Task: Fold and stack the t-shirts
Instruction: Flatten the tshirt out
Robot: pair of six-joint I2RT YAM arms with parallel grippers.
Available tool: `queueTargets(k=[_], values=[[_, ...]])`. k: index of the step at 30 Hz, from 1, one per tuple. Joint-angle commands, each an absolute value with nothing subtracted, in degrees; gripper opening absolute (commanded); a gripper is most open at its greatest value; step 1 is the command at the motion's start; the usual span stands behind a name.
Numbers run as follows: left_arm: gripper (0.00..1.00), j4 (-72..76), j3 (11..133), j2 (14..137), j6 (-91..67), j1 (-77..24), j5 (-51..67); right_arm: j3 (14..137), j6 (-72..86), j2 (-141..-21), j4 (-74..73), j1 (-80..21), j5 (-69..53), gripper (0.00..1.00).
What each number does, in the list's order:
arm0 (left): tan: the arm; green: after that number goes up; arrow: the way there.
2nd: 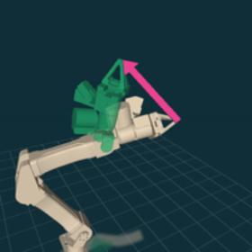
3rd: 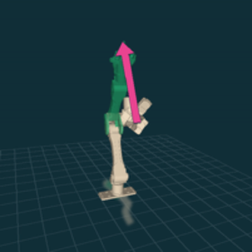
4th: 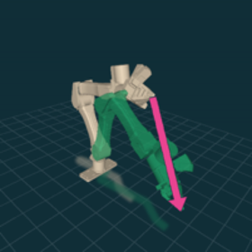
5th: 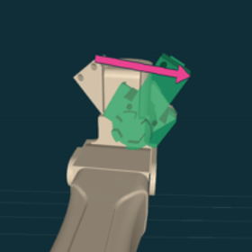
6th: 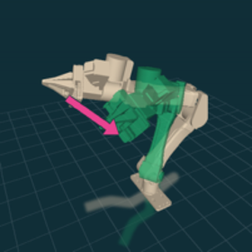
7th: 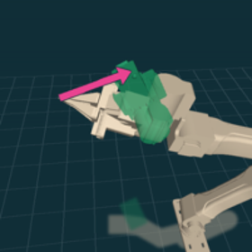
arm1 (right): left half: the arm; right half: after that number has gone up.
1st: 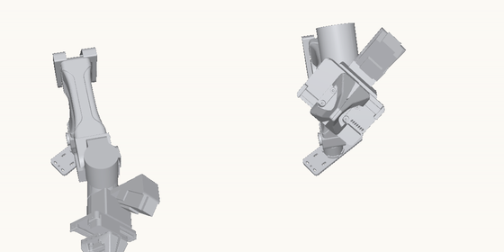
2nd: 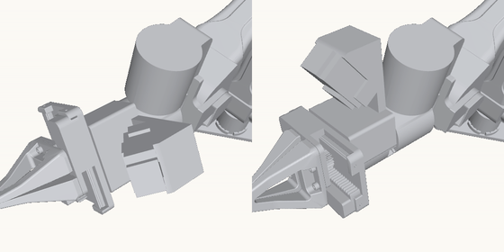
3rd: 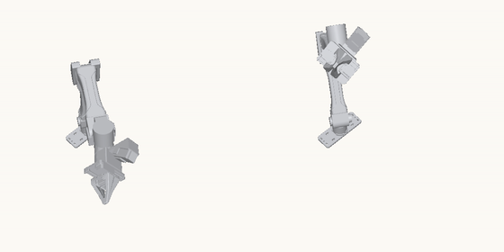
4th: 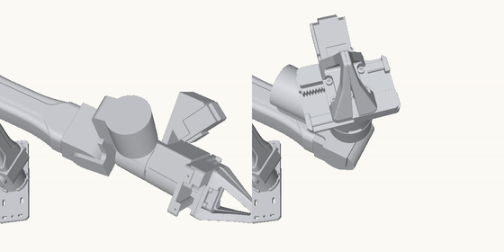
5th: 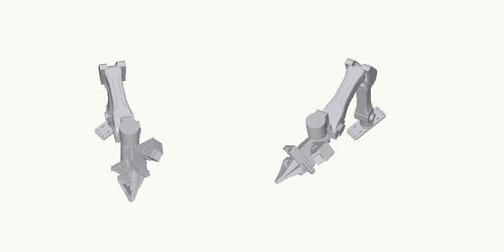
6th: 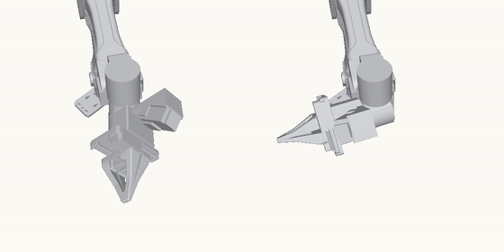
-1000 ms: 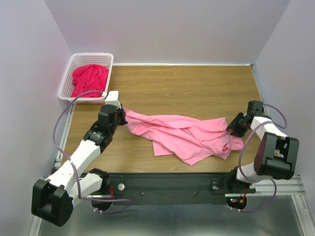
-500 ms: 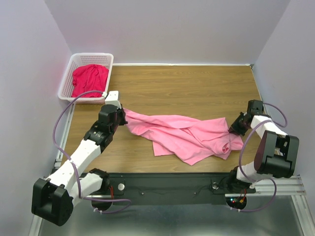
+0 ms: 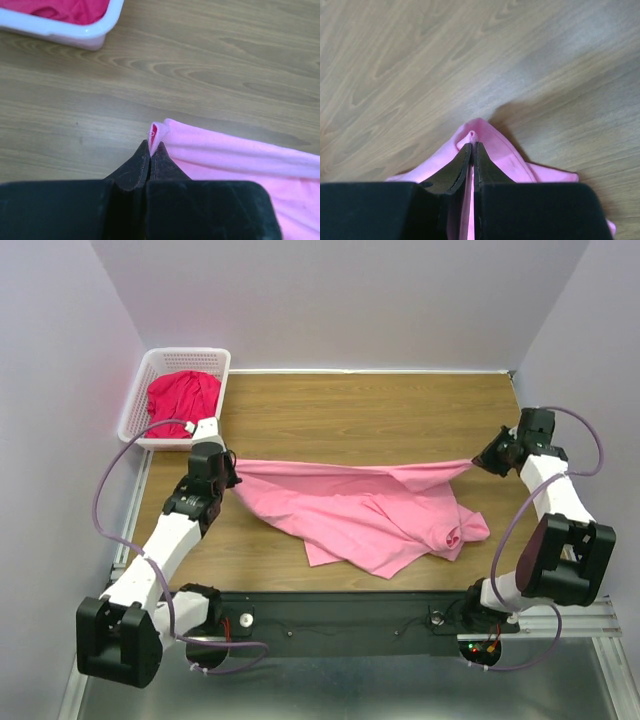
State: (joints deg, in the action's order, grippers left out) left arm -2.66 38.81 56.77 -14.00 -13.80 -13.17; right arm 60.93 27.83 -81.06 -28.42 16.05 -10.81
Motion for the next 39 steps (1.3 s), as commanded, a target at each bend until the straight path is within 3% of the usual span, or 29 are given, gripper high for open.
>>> queueTargets(k=[1, 6, 9, 12, 16, 31, 33, 36, 39], values=[[0.0, -2.7, 37.5, 59.6, -14.9, -12.9, -10.8, 56.4, 28.8, -83.8, -27.5, 16.0, -6.9, 0.08], [0.0, -0.4, 36.8, 60.1, -14.7, -12.9, -7.3, 51.2, 29.6, -85.3, -21.4, 16.0, -7.2, 0.09], [0.0, 1.6, 37.0, 61.9, -15.2, -12.9, -3.2, 51.2, 28.6, -87.5, -19.9, 16.0, -8.4, 0.19], [0.0, 2.7, 37.5, 64.3, -15.6, -12.9, -0.3, 51.5, 27.6, -89.1, -18.8, 15.9, -11.0, 0.37], [0.0, 3.0, 38.0, 65.3, -14.9, -12.9, 1.2, 51.0, 26.5, -88.0, -18.7, 15.9, -12.5, 0.49], [0.0, 3.0, 37.6, 63.5, -13.8, -12.9, 0.4, 45.9, 23.3, -78.1, -22.2, 15.7, -11.2, 0.52], [0.0, 3.0, 37.5, 63.5, -13.8, -12.9, 0.5, 46.0, 23.2, -78.7, -22.6, 14.9, -11.3, 0.55], [0.0, 3.0, 37.7, 63.7, -13.8, -12.9, 0.4, 46.8, 23.6, -81.2, -23.4, 12.7, -9.9, 0.7], [0.0, 3.0, 37.6, 63.5, -13.7, -13.0, 0.5, 46.3, 24.5, -82.0, -23.9, 12.0, -8.7, 0.71]])
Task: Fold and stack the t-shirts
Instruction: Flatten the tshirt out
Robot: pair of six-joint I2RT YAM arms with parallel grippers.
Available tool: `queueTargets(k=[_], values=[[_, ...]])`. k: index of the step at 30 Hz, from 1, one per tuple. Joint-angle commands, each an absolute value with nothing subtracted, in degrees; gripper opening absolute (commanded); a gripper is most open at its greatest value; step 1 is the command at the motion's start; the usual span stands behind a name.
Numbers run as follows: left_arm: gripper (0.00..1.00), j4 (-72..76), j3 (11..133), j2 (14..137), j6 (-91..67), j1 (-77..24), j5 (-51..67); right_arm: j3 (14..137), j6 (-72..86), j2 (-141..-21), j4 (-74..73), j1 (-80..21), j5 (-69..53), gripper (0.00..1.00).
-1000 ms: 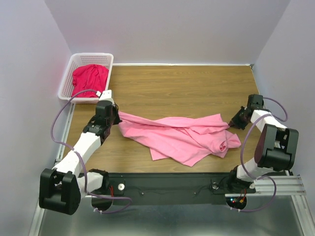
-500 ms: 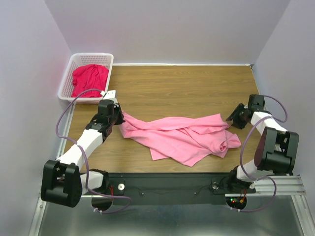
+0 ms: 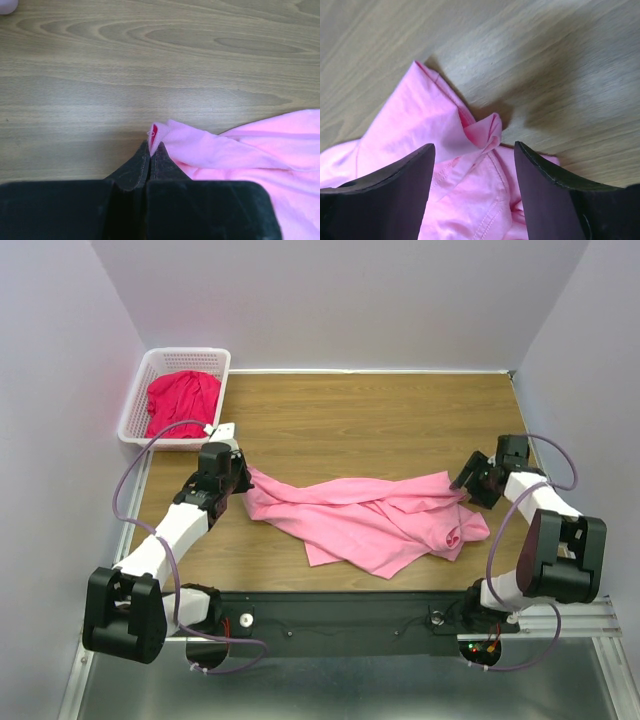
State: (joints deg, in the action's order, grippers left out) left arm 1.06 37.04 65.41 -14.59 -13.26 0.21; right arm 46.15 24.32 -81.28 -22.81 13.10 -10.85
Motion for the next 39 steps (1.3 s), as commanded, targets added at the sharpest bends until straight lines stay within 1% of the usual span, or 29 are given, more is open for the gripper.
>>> queueTargets(k=[1, 9, 13, 24, 25, 27, 31, 39], values=[[0.0, 3.0, 37.5, 63.5, -13.7, -13.0, 0.5, 46.0, 24.9, -81.9, -23.9, 11.9, -8.2, 0.71], [0.0, 3.0, 37.4, 63.2, -13.6, -13.0, 0.5, 43.9, 23.1, -80.9, -23.8, 11.2, -9.1, 0.7], [0.0, 3.0, 37.5, 63.3, -13.5, -13.0, 0.4, 43.4, 23.0, -81.4, -23.7, 10.9, -10.5, 0.64], [0.0, 3.0, 37.5, 63.4, -13.5, -13.0, 0.4, 41.7, 21.8, -75.9, -23.6, 10.6, -10.6, 0.64], [0.0, 3.0, 37.5, 63.4, -13.5, -12.9, 0.5, 41.4, 21.7, -75.9, -23.7, 10.5, -10.1, 0.63], [0.0, 3.0, 37.5, 63.3, -13.5, -12.9, 0.4, 41.0, 21.5, -76.3, -23.7, 10.5, -10.0, 0.56], [0.0, 3.0, 37.4, 63.1, -13.5, -12.9, 0.5, 40.8, 21.7, -76.8, -23.6, 10.5, -9.5, 0.5], [0.0, 3.0, 37.3, 62.8, -13.5, -13.0, 0.5, 42.3, 22.5, -80.3, -21.9, 10.4, -9.5, 0.5]])
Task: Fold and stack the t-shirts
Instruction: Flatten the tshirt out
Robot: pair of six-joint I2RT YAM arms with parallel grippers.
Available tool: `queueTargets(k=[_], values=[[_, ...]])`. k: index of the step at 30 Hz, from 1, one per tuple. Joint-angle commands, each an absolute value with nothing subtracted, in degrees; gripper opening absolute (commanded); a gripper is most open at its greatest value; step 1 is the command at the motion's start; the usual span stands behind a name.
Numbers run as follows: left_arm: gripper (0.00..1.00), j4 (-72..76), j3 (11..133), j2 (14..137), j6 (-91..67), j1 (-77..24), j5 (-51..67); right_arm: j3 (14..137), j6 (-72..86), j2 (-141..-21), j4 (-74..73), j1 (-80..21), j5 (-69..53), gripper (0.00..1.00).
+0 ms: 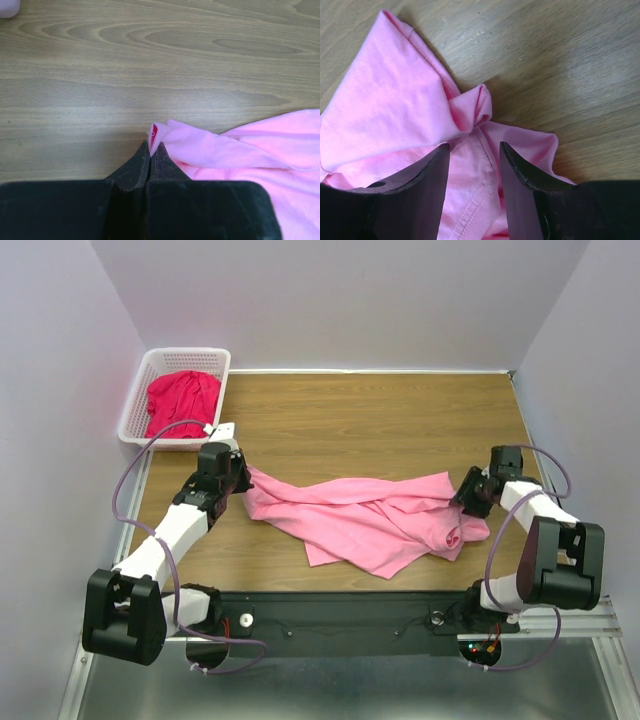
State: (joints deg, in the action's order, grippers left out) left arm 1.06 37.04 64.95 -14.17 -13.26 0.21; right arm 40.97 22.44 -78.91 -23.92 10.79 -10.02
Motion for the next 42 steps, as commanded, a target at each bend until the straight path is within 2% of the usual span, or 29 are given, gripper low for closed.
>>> queueTargets(k=[1, 20, 35, 42], values=[[0.0, 3.0, 37.3, 62.8, -13.5, -13.0, 0.5, 42.5, 22.8, -80.6, -21.7, 10.3, -9.6, 0.5], [0.0, 2.9, 37.3, 62.7, -13.2, -13.0, 0.5, 47.9, 24.8, -86.0, -20.7, 10.4, -7.6, 0.49], [0.0, 2.6, 37.1, 62.4, -13.1, -13.0, 0.5, 50.3, 24.0, -88.8, -20.2, 10.4, -3.6, 0.37], [0.0, 2.5, 37.1, 62.5, -13.0, -13.0, 0.4, 49.9, 24.0, -88.9, -20.1, 10.4, -3.1, 0.24]])
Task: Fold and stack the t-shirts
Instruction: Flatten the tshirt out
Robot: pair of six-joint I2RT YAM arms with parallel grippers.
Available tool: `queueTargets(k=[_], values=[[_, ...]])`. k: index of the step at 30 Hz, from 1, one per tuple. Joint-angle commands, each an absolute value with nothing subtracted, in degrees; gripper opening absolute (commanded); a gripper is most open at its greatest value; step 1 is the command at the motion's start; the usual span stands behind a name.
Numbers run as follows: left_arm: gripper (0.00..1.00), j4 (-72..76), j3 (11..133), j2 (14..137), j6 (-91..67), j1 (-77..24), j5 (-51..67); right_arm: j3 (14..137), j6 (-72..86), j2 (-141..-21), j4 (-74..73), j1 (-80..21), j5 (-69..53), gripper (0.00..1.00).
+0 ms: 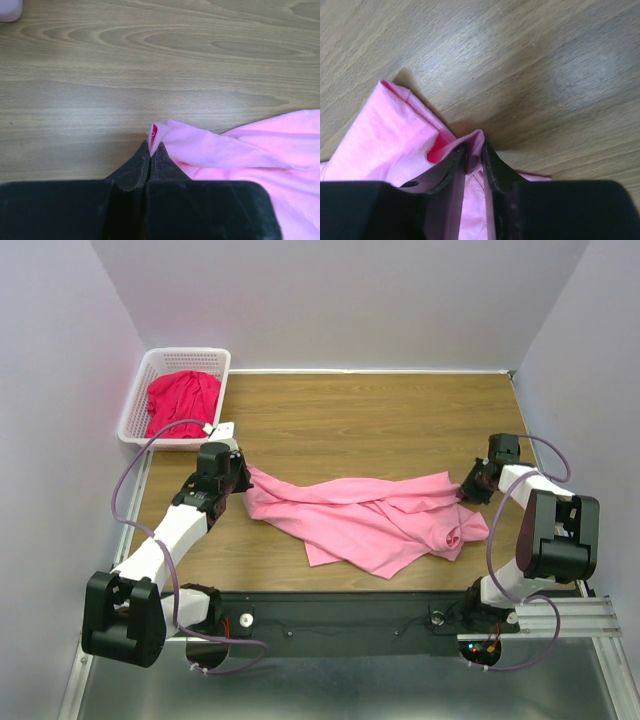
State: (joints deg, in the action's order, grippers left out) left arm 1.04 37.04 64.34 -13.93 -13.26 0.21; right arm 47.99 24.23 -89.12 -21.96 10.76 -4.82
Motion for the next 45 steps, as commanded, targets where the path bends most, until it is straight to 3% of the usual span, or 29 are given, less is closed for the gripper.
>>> queueTargets(k=[1, 10, 17, 24, 28, 33, 37, 45], values=[[0.0, 2.5, 37.2, 62.5, -13.0, -13.0, 0.5, 49.7, 23.9, -88.9, -20.1, 10.4, -2.7, 0.22], [0.0, 2.2, 37.1, 62.5, -12.7, -12.9, -1.8, 50.1, 23.5, -87.8, -20.2, 10.4, -0.5, 0.01], [0.0, 0.3, 38.1, 60.4, -12.8, -12.9, -4.4, 53.9, 25.1, -80.8, -21.5, 10.4, -1.2, 0.01], [0.0, -3.5, 53.2, 58.6, -11.2, -12.7, -11.3, 71.3, 25.0, -75.8, -26.5, 10.4, 3.4, 0.01], [0.0, -5.1, 67.1, 61.0, -7.8, -12.0, -15.8, 89.7, 24.9, -76.6, -27.3, 10.4, 4.3, 0.01], [0.0, -6.7, 88.5, 66.0, -6.2, -11.6, -14.9, 110.0, 24.4, -81.5, -27.5, 10.4, 3.3, 0.01], [0.0, -4.4, 97.7, 66.4, -5.0, -11.6, -12.5, 123.1, 22.6, -84.0, -27.5, 10.4, 3.8, 0.01], [0.0, -2.4, 97.4, 59.6, -1.9, -11.6, -5.8, 127.3, 18.0, -78.7, -27.0, 10.4, 2.9, 0.01]])
